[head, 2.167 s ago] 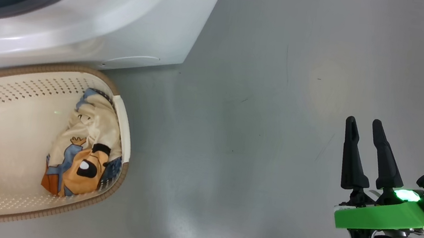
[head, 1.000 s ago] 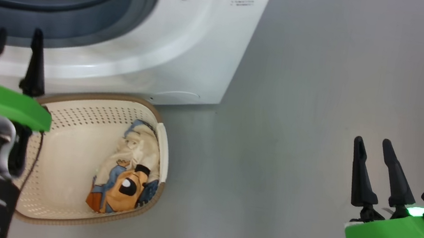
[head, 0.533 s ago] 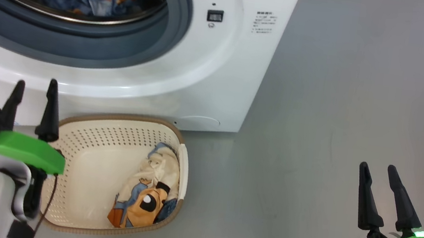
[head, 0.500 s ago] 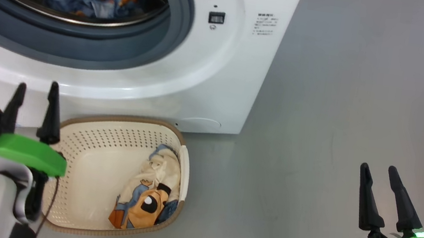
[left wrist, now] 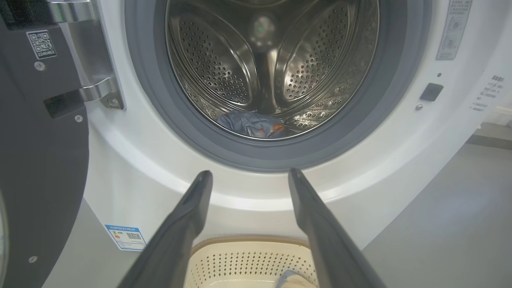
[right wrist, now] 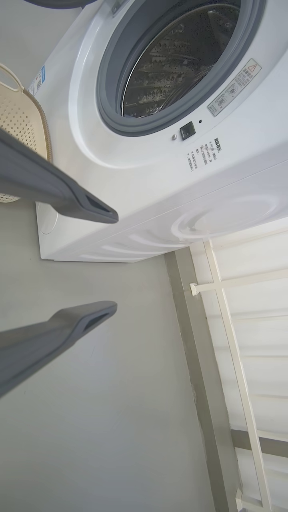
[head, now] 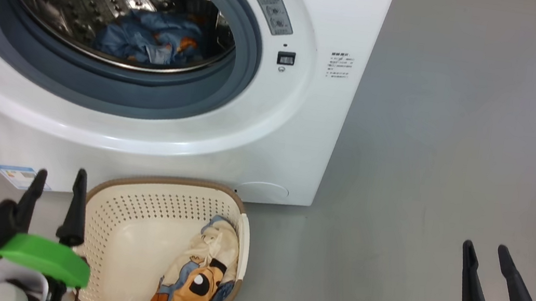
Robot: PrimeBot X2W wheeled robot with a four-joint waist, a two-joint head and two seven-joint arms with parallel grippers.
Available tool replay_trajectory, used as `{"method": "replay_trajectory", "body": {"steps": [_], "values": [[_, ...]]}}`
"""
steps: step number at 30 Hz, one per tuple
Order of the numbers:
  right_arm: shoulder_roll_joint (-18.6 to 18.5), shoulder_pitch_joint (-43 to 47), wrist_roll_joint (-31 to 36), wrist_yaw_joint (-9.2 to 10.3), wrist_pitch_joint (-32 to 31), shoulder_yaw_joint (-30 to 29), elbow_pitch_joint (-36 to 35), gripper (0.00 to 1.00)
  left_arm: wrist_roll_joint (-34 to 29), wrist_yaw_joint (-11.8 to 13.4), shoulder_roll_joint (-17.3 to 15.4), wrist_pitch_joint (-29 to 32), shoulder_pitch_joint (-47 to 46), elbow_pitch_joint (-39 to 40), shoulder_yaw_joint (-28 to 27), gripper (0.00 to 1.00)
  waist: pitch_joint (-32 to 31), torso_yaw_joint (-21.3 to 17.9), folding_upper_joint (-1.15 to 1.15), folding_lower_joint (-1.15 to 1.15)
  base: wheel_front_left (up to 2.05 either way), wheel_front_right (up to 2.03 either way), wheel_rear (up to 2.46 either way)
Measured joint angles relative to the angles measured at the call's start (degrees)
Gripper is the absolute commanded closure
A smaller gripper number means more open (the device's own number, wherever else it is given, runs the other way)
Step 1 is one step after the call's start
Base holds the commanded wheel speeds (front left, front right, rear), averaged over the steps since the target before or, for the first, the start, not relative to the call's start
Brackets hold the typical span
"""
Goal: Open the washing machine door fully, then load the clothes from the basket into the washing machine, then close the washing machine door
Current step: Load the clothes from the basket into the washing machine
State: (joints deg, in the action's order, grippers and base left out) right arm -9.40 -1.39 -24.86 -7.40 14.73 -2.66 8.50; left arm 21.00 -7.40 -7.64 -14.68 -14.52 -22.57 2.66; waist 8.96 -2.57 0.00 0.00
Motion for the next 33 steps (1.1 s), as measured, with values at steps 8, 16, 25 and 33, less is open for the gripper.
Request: {"method": "replay_trajectory", "body": {"steps": [8,16,25,33], "values": [[-0.1,1.9,0.0,0.00,0.0,-0.9,-0.2,0.00,-0.6,0.0,0.1,0.0,5.4,3.3,-0.4,0.00,-2.2,0.5,0.00,0.00,0.00,0.00,0.00],[0.0,4.1,0.0,0.00,0.0,-2.0,-0.5,0.00,-1.5,0.0,0.9,0.0,9.6,6.3,-2.5,0.00,-2.7,0.8,0.00,0.00,0.00,0.00,0.00],[0.2,4.1,0.0,0.00,0.0,-2.0,-0.7,0.00,-1.5,0.0,1.3,0.0,10.0,7.2,-3.0,0.00,-2.0,0.6,0.00,0.00,0.00,0.00,0.00],[0.4,4.0,0.0,0.00,0.0,-2.0,-1.0,0.00,-1.5,0.0,1.2,0.0,10.0,7.4,-3.0,0.00,-1.2,0.3,0.00,0.00,0.00,0.00,0.00]]}}
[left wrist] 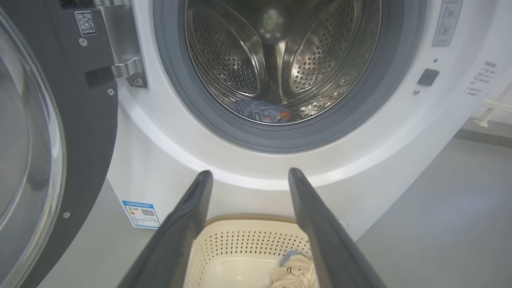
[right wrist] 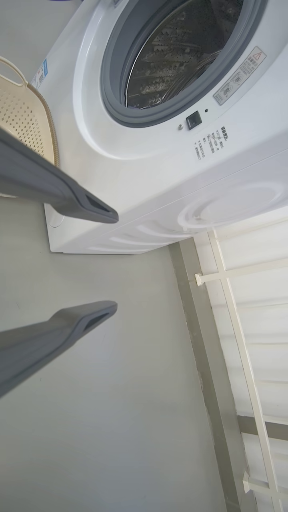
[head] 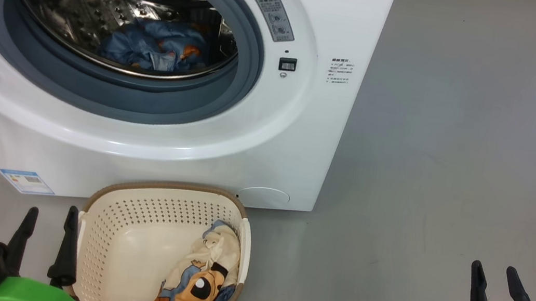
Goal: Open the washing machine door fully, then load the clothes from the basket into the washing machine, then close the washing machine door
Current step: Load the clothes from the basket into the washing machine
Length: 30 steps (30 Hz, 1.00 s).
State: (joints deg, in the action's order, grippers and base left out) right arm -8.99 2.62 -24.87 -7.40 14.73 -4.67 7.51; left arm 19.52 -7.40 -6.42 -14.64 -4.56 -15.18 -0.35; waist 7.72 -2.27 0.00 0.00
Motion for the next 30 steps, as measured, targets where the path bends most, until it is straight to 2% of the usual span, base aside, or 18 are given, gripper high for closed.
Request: {"method": "replay_trajectory", "body": {"steps": [14,30], "values": [[0.6,-1.1,0.0,0.00,0.0,0.2,-0.5,0.00,0.1,0.0,0.0,0.0,-0.5,-0.3,0.6,0.00,3.2,-0.2,0.00,0.00,0.00,0.00,0.00],[2.2,-7.8,0.6,0.00,0.0,0.5,-1.9,0.00,2.7,0.0,-0.4,0.0,-6.6,-5.0,4.8,0.00,11.6,-0.5,0.00,0.00,0.00,0.00,0.00]]}}
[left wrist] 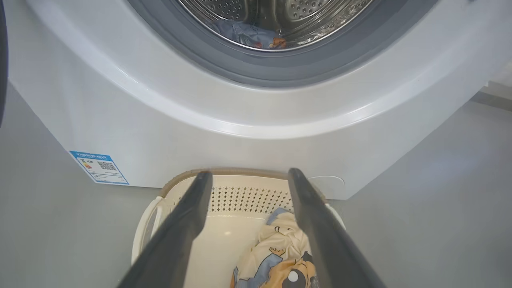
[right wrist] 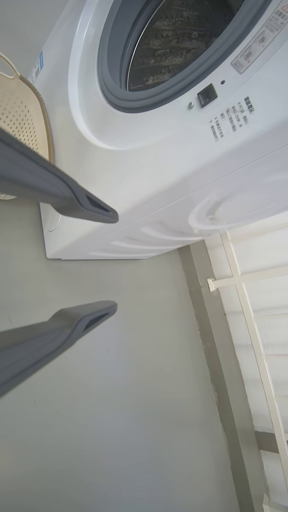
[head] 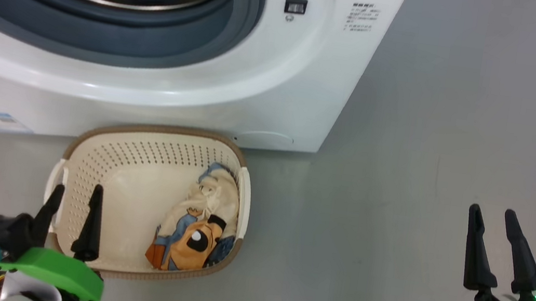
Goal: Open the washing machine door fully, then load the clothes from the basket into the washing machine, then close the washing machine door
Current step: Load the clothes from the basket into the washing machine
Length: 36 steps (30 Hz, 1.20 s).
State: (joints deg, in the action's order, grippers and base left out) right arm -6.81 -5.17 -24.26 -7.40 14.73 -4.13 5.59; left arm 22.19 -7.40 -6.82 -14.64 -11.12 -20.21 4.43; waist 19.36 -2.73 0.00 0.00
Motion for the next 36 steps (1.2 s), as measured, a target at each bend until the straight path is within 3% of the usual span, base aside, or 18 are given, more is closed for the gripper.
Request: {"method": "replay_trajectory", "body": {"steps": [7,20,26,36], "values": [[1.0,-3.1,0.1,0.00,0.0,0.4,-0.3,0.00,1.9,0.0,-1.0,0.0,-4.3,-5.7,4.1,0.00,4.3,-0.1,0.00,0.00,0.00,0.00,0.00],[2.0,-9.2,0.6,0.00,0.0,1.1,-1.5,0.00,9.1,0.0,-3.1,0.0,-19.4,-21.0,19.0,0.00,14.6,-0.5,0.00,0.00,0.00,0.00,0.00],[2.8,-11.7,0.6,0.00,0.0,1.8,-2.0,0.00,15.7,0.0,-3.9,0.0,-24.6,-26.1,29.1,0.00,18.8,-1.3,0.00,0.00,0.00,0.00,0.00],[3.2,-12.9,1.0,0.00,0.0,2.3,-2.7,0.00,26.6,0.0,-8.1,0.0,-32.1,-28.3,47.5,0.00,24.1,-3.8,0.00,0.00,0.00,0.00,0.00]]}}
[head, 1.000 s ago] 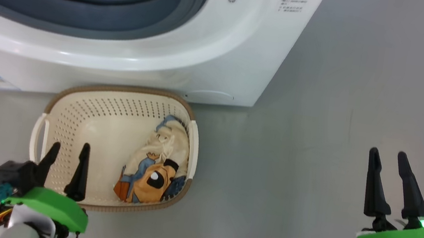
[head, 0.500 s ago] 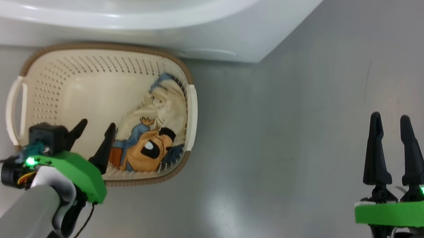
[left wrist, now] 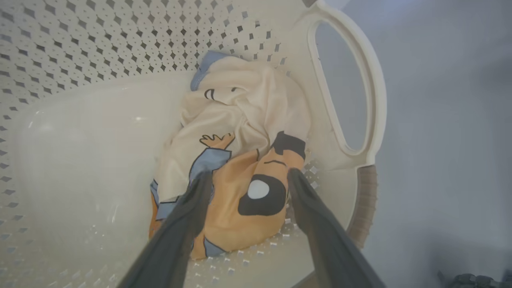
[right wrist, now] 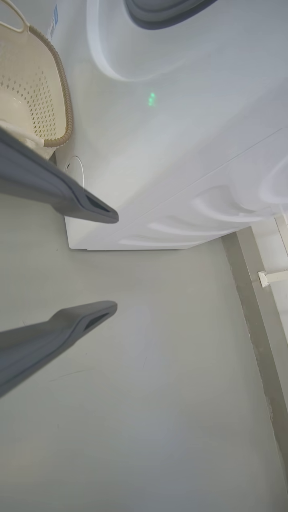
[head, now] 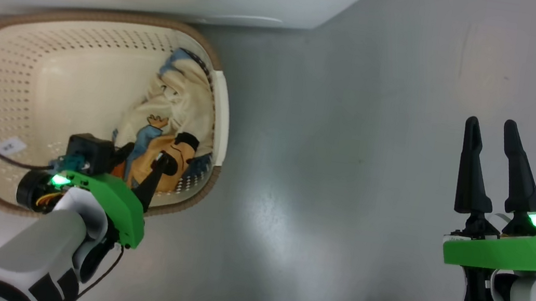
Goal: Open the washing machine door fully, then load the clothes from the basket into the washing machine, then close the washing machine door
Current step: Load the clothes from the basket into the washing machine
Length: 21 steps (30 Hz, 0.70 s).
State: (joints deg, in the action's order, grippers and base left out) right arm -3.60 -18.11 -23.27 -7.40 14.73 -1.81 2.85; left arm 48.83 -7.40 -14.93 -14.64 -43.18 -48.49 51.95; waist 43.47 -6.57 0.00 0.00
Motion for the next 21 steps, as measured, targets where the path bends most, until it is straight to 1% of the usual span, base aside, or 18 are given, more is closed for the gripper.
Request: {"method": "replay_trajectory", "body": {"steps": [2,3,13,17,21], "values": [[0.0,-0.9,0.0,0.00,0.0,0.2,-0.2,0.00,2.4,0.0,-0.6,0.0,-1.3,0.0,3.6,0.00,0.9,-0.5,0.00,0.00,0.00,0.00,0.00],[0.0,-0.9,0.0,0.00,0.0,0.2,-0.2,0.00,2.4,0.0,-0.6,0.0,-1.3,0.0,3.6,0.00,0.9,-0.5,0.00,0.00,0.00,0.00,0.00],[0.3,-1.9,0.2,0.00,0.0,1.4,-1.3,0.00,11.0,0.0,-3.2,0.0,-8.5,-0.5,17.2,0.00,4.9,-2.7,0.00,0.00,0.00,0.00,0.00],[0.3,-1.9,0.2,0.00,0.0,2.2,-2.2,0.00,14.0,0.0,-4.3,0.0,-10.2,-0.6,20.1,0.00,6.2,-3.5,0.00,0.00,0.00,0.00,0.00],[0.5,-1.9,0.2,0.00,0.0,3.0,-3.0,0.00,15.0,0.0,-4.5,0.0,-11.3,-0.6,21.5,0.00,7.4,-4.2,0.00,0.00,0.00,0.00,0.00]]}}
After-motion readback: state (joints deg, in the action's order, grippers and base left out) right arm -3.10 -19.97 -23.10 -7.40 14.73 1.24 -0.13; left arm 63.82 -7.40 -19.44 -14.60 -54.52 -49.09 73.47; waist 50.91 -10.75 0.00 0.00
